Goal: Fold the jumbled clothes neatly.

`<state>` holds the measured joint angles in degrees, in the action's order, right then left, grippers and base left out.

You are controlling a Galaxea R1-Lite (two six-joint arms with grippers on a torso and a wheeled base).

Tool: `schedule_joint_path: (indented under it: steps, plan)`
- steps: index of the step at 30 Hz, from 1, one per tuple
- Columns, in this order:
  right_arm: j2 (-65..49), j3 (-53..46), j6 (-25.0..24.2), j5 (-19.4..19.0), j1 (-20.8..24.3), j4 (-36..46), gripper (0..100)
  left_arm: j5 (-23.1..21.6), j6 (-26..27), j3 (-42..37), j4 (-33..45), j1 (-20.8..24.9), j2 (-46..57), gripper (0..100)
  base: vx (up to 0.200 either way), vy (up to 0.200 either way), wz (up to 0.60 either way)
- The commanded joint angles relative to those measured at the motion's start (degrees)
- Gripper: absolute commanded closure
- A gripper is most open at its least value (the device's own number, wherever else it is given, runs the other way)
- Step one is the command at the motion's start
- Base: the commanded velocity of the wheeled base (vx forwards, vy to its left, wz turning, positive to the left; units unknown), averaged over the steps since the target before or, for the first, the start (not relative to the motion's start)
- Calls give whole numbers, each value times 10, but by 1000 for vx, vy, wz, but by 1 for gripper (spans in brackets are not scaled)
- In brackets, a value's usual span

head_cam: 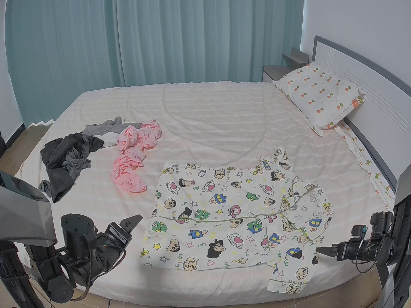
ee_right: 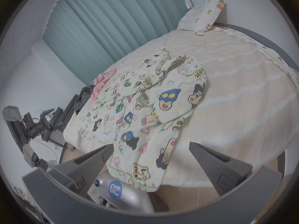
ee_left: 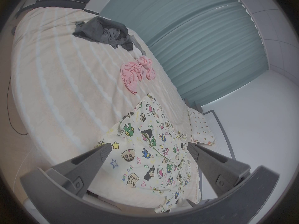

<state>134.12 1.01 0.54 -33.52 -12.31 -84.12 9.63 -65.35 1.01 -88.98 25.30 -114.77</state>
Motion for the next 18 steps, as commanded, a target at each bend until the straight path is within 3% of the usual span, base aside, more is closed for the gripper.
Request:
schedule_joint_path:
  steps: [1, 7, 12, 18]
  plan:
    - [89, -8, 1, 29, 44, -44, 0, -5, -1, -10, 2, -11, 15, 0, 0, 0, 0]
    - [125, 16, -17, 50, 86, -55, 0, -38, -17, -10, 2, -46, -6, 0, 0, 0, 0]
    - [107, 60, -70, 75, 103, -54, 0, -40, -19, -10, 2, -46, 5, 0, 0, 0, 0]
    - [111, 82, -90, 81, 115, -54, 0, -40, -19, -10, 2, -46, 4, 0, 0, 0, 0]
